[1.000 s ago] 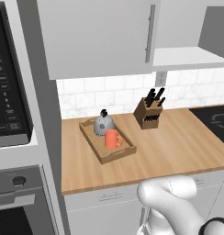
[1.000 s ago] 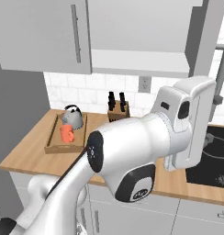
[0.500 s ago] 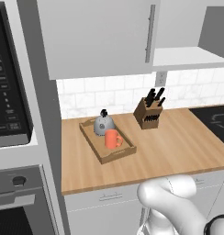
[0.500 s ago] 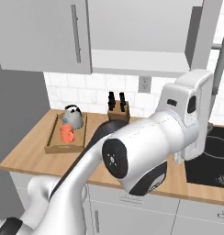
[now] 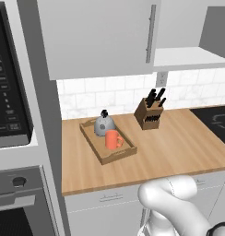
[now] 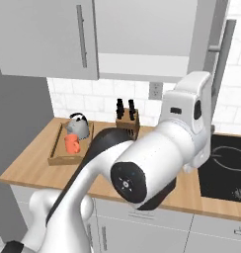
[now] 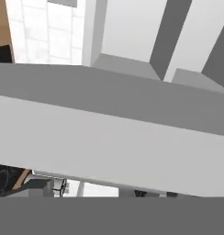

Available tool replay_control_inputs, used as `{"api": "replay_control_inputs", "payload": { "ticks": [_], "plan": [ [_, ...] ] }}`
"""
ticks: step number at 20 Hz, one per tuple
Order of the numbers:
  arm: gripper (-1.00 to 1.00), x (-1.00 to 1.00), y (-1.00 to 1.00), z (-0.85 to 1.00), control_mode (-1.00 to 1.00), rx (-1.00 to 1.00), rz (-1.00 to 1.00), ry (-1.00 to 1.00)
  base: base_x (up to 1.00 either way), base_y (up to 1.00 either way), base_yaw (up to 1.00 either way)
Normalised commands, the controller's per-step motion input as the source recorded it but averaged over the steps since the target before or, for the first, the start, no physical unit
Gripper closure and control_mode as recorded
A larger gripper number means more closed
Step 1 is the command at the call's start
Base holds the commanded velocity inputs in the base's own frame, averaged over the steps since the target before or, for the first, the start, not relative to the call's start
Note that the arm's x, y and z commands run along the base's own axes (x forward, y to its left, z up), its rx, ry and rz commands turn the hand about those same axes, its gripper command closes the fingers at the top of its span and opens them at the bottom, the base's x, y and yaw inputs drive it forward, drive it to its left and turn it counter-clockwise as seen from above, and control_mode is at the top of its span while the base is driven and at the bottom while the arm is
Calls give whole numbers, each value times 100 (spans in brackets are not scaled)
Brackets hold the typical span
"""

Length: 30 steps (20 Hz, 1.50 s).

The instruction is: Pick the kettle from the counter and place it on the tray. Then pick the mug from the cabinet and place it on the tray. Then close the cabinet doors.

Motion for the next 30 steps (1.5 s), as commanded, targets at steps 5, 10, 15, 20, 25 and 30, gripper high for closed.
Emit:
{"api": "replay_control_inputs", "payload": {
  "ticks": [5, 10, 15, 20, 25, 30],
  "plan": [
    [-100, 20, 42, 0, -100, -2, 20, 0, 0, 0, 0],
    [-100, 24, 49, 0, -100, -2, 20, 0, 0, 0, 0],
    [-100, 38, 57, 0, -100, -3, 19, 1, 0, 0, 0],
    [-100, 59, 56, -1, -100, -2, 17, 3, 0, 0, 0],
    [-100, 77, 47, -6, -100, -1, 14, 8, 0, 0, 0],
    [-100, 94, 41, -10, -100, 0, 10, 13, 0, 0, 0]
  ]
}}
